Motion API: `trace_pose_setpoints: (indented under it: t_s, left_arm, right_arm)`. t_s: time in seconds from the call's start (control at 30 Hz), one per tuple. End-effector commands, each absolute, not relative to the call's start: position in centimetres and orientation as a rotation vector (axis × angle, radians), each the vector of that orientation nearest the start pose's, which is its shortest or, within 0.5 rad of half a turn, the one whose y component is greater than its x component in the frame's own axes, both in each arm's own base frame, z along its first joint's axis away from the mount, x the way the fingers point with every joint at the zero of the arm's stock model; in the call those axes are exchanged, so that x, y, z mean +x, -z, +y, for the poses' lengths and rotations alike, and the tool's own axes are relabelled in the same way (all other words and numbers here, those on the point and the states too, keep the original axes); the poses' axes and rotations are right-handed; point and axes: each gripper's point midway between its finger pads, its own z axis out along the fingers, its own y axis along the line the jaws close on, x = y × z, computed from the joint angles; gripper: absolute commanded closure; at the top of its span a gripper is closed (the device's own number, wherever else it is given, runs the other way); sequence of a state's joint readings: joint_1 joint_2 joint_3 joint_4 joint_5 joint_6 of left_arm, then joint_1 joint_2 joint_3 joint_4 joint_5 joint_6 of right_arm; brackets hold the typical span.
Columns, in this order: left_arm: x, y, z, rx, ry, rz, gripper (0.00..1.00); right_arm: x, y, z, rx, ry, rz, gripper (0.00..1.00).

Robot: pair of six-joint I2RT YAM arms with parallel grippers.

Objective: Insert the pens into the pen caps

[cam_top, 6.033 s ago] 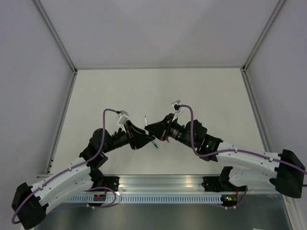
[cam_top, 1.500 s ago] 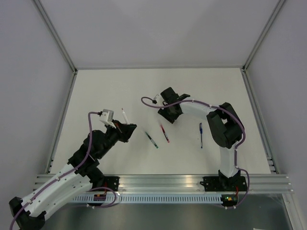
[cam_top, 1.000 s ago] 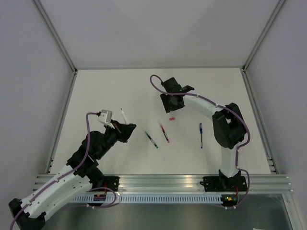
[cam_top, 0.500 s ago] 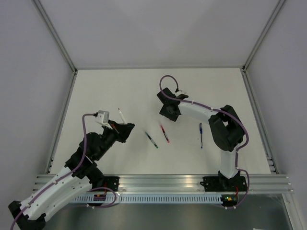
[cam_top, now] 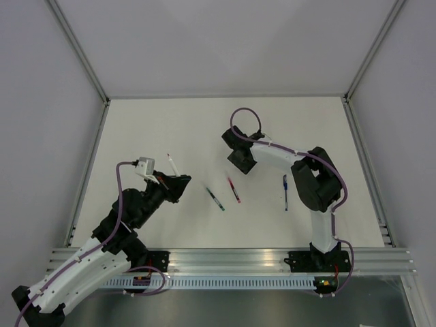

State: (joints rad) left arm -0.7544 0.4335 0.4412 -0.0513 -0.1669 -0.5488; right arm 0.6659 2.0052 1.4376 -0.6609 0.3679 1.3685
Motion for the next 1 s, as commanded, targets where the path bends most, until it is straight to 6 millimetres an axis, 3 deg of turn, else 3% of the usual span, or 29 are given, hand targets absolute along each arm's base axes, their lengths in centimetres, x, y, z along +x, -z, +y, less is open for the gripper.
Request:
trace_pose_setpoints:
  t_s: [0.0,0.23,0.67,0.97]
  left_arm:
    - [20.6,-24.4,-18.1,0.023,0.866,1.67,0.98]
    - [20.6,-24.3,-18.0,0.021,0.865,1.666,0.98]
    - [20.6,-24.5,-18.1,0.023,0.868,1.664,0.98]
    - [20.6,-24.4,-18.1,0.023,0.865,1.665,0.98]
  right_arm:
    - [37.6,-3.8,25.7,1.139,-0.121,2.381,0.44]
    - [36.6,-2.3,24.6,1.231,0.07,2.41,0.54]
    - [36.8,-0.4,23.0,1.265,0.16,2.425,0.48]
    - [36.7,-0.6,22.1,1.336,0.187,2.413,0.48]
